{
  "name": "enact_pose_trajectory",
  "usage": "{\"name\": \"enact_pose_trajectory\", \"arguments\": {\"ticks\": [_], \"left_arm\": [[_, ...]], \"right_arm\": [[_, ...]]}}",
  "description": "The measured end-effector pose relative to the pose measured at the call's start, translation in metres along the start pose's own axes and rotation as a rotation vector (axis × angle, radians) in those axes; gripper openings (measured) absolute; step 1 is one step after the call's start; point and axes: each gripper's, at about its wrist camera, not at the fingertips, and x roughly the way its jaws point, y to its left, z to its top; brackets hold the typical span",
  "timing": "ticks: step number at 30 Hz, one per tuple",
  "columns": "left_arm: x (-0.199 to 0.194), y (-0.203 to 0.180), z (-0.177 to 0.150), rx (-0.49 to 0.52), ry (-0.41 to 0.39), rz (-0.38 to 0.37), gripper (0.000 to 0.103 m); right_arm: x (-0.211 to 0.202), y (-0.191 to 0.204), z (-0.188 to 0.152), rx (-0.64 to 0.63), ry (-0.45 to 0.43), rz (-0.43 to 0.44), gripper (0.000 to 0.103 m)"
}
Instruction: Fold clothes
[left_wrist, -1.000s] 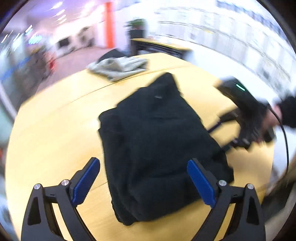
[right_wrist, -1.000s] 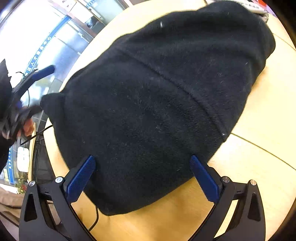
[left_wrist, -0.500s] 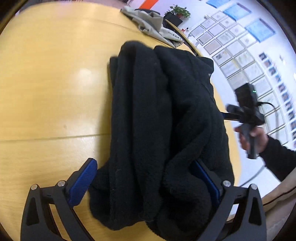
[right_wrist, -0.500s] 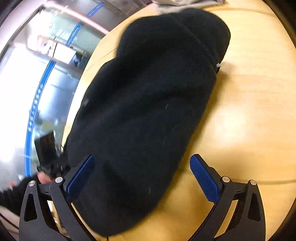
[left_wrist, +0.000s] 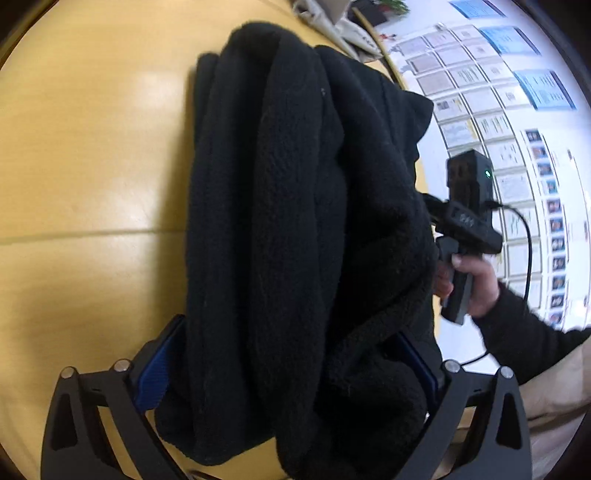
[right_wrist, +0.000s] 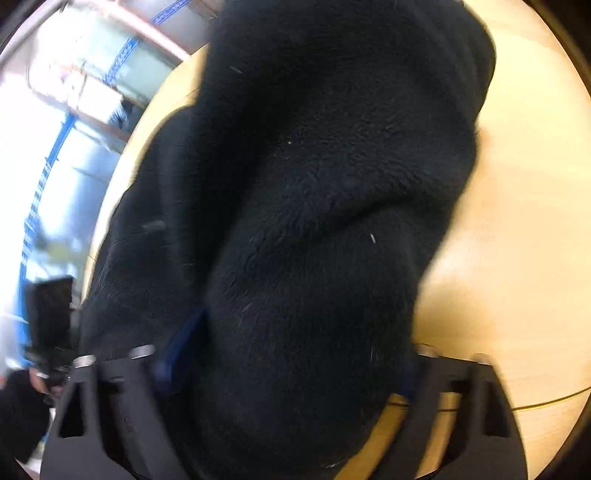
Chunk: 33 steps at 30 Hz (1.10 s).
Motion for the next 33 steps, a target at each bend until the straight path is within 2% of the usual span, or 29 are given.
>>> {"name": "enact_pose_trajectory", "arguments": {"ticks": [1,2,3,6,10,11,14,19,21,23,27,29,32,33], "left_arm": [[-0.003,-0.003,-0.002,-0.016,-0.015,-0.02,0.092],[-0.006,-0.005,-0.004,-0.02,-0.03,-0.029,0.082],[-0.011,-0.009,-0.006,-0.023,-0.052,-0.032,0.071],[-0.028,-0.018,-0.012,-0.033,-0.107,-0.027,0.056],[-0.067,-0.028,-0.009,-0.041,-0.184,-0.032,0.054],[-0.079,-0.031,-0.008,-0.043,-0.209,-0.038,0.054],[-0.125,-0.034,0.012,-0.024,-0.292,-0.003,0.054],[-0.178,-0.012,0.075,0.03,-0.351,0.098,0.055],[-0.186,0.009,0.105,0.037,-0.349,0.138,0.055],[-0.186,0.029,0.129,0.028,-0.338,0.157,0.055],[-0.169,0.077,0.176,-0.007,-0.319,0.22,0.053],[-0.16,0.097,0.189,-0.027,-0.301,0.217,0.053],[-0.155,0.11,0.208,-0.027,-0.303,0.201,0.059],[-0.146,0.091,0.196,-0.011,-0.308,0.214,0.064]], "right_arm": [[-0.005,0.005,-0.003,-0.016,-0.021,-0.014,0.057],[-0.012,0.014,-0.007,-0.049,-0.052,-0.037,0.043],[-0.019,0.022,-0.009,-0.083,-0.073,-0.062,0.036],[-0.038,0.045,-0.018,-0.18,-0.129,-0.13,0.03],[-0.074,0.092,-0.023,-0.298,-0.242,-0.15,0.029],[-0.086,0.106,-0.02,-0.318,-0.28,-0.138,0.029],[-0.1,0.138,0.004,-0.336,-0.324,-0.08,0.03],[-0.07,0.175,0.061,-0.346,-0.337,0.014,0.031],[-0.048,0.185,0.087,-0.337,-0.325,0.041,0.031],[0.0,0.197,0.113,-0.319,-0.291,0.051,0.031],[0.021,0.145,0.208,-0.283,-0.223,0.044,0.032],[-0.011,0.073,0.247,-0.27,-0.179,0.014,0.032],[0.0,0.068,0.246,-0.29,-0.166,-0.023,0.037],[0.0,0.067,0.246,-0.302,-0.164,-0.036,0.041]]}}
